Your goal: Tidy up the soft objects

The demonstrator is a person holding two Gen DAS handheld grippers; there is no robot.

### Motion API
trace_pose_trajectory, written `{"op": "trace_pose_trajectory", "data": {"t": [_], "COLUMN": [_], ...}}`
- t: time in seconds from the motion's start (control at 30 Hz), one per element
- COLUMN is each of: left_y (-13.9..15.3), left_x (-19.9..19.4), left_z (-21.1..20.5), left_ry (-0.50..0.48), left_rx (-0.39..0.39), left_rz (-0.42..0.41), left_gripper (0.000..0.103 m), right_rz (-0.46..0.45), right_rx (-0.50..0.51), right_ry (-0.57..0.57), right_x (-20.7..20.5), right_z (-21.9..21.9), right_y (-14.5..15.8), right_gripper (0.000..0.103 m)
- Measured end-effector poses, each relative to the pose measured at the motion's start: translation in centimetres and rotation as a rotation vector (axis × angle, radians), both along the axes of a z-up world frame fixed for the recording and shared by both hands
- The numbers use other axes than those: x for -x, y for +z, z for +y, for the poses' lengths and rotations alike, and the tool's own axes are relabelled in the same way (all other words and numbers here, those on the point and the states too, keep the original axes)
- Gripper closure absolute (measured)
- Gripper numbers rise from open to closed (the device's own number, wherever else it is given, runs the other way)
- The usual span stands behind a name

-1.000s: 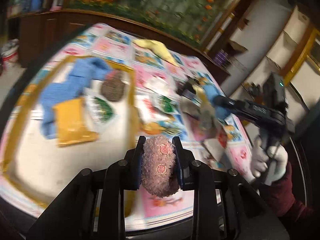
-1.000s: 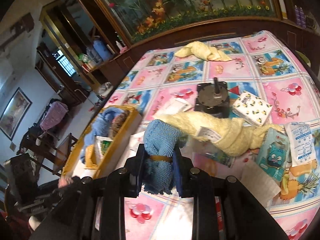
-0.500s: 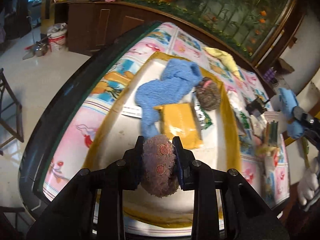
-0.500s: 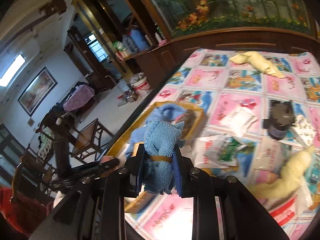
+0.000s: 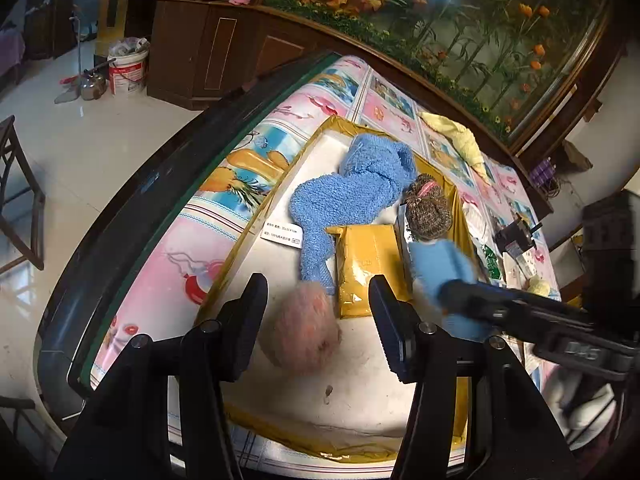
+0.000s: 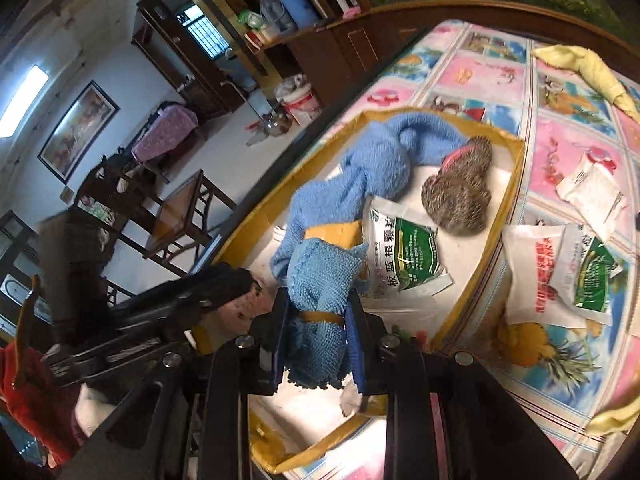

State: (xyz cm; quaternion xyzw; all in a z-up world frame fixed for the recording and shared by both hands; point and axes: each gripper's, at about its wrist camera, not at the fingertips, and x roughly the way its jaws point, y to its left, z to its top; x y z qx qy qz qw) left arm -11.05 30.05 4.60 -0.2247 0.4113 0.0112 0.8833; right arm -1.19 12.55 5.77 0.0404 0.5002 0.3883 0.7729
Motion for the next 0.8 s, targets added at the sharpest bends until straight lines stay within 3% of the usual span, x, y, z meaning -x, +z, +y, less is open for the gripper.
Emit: {"op": "trace_pose_trajectory", "data": {"t": [0.1, 0.23, 0.33, 0.5, 0.8], "left_y": [0.0, 0.1, 0.2, 0.2, 0.5], "left_x": [0.3, 0.3, 0.4, 0.7, 0.3], "left_z": [-0.2, -0.7, -0.9, -1.1, -2.6], "left_ry": [-0.007, -0.023, -0.030, -0.023, -0.063], "left_rx": [0.014, 0.018, 0.017, 0.014, 0.032], "left_rz": [-0.010, -0.012, -0.014, -0.007, -0.010], "left_gripper": [0.050, 0.050, 0.050, 0.050, 0.050], "right_rz": [0.011, -0.053, -0.028, -0.013, -0.121], "right_rx": [0.040, 0.096, 0.053, -0.043, 0.196], "right_ry": [-0.012, -0.032, 0.000, -0.060, 0.091], "right_x": [-0.7, -0.5, -0.4, -0.9, 0.7], "right_z": [0.8, 1.6, 1.4, -1.6, -0.9], "right_y": [-1.4, -1.7, -1.3, 0.1, 1.4], "right_gripper": [0.078, 0.074, 0.062, 0.054, 0.054]}}
